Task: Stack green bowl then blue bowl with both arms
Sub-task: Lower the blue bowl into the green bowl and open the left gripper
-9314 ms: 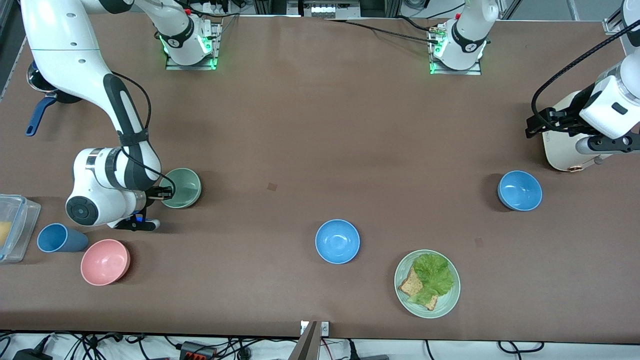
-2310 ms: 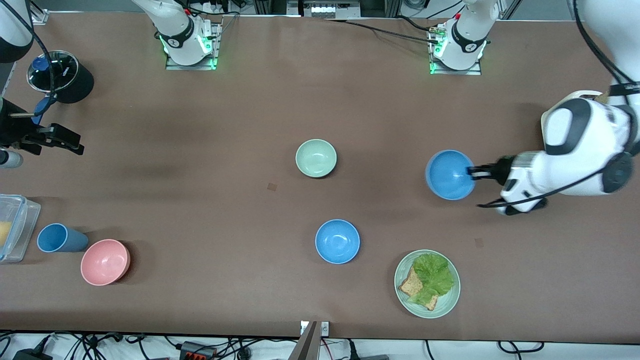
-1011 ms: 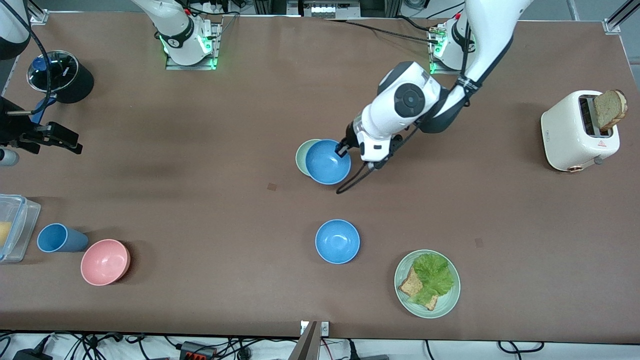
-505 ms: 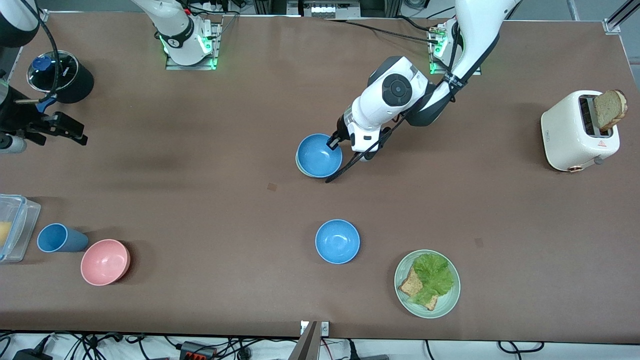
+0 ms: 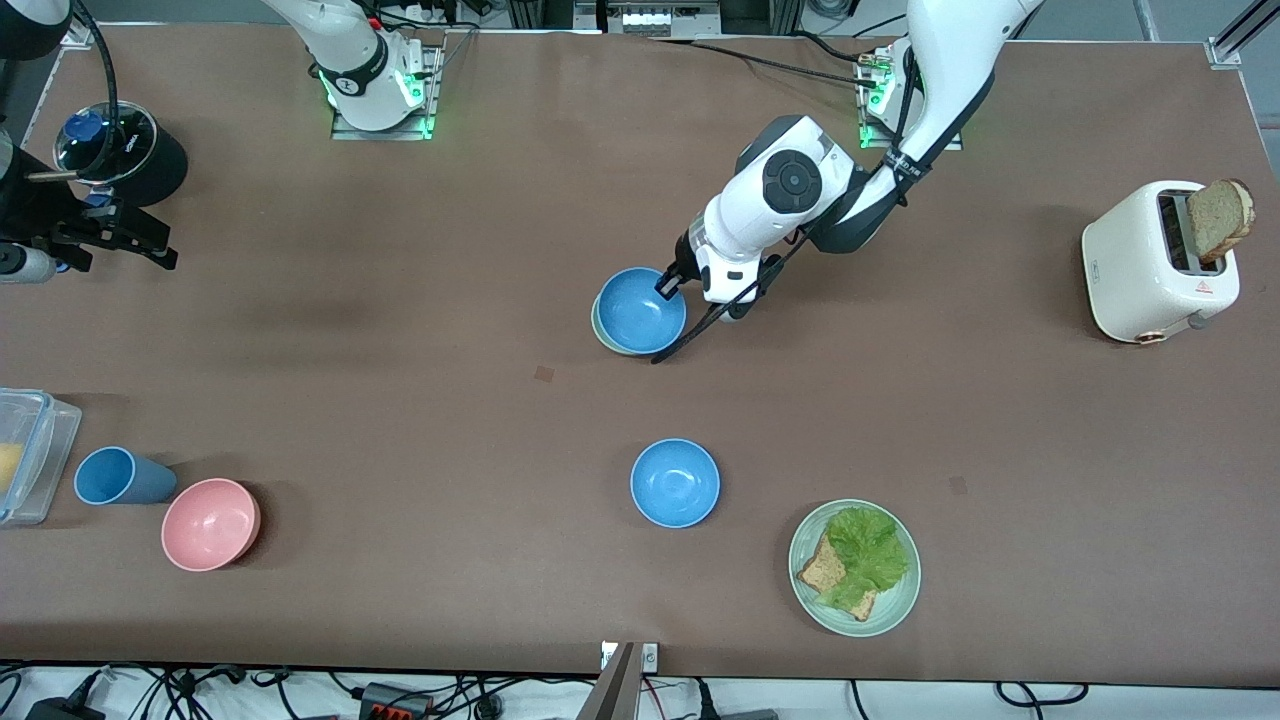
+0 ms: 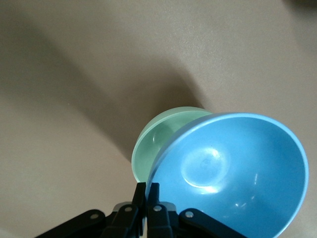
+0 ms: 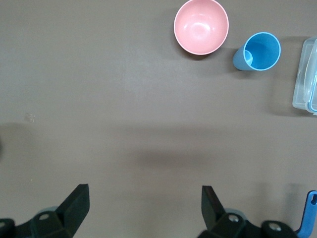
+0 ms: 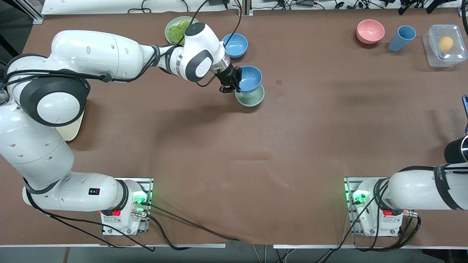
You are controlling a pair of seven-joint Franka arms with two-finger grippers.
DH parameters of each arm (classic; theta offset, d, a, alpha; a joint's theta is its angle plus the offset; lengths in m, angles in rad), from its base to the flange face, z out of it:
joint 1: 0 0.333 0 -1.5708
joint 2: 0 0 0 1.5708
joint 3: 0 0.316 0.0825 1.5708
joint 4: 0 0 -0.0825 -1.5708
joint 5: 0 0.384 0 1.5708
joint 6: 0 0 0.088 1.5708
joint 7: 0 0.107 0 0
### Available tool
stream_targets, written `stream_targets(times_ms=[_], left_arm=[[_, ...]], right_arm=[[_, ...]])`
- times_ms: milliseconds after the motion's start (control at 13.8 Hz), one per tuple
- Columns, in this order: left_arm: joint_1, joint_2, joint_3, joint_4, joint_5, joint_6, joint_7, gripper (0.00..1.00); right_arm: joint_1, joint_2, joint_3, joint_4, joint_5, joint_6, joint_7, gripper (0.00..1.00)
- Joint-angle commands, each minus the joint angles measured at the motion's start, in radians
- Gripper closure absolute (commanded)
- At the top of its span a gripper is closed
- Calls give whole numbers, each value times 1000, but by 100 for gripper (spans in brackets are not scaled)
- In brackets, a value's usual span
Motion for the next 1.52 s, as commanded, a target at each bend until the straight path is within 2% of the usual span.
stream_targets(times_ms=[0, 1444], left_arm=[[-20, 12, 11, 1, 20, 29, -14, 100], [-39, 55, 35, 6, 61, 48, -15, 99]], right_arm=[[0, 1, 1, 16, 3, -22, 11, 0], [-1, 8, -5, 16, -1, -5, 11, 0]])
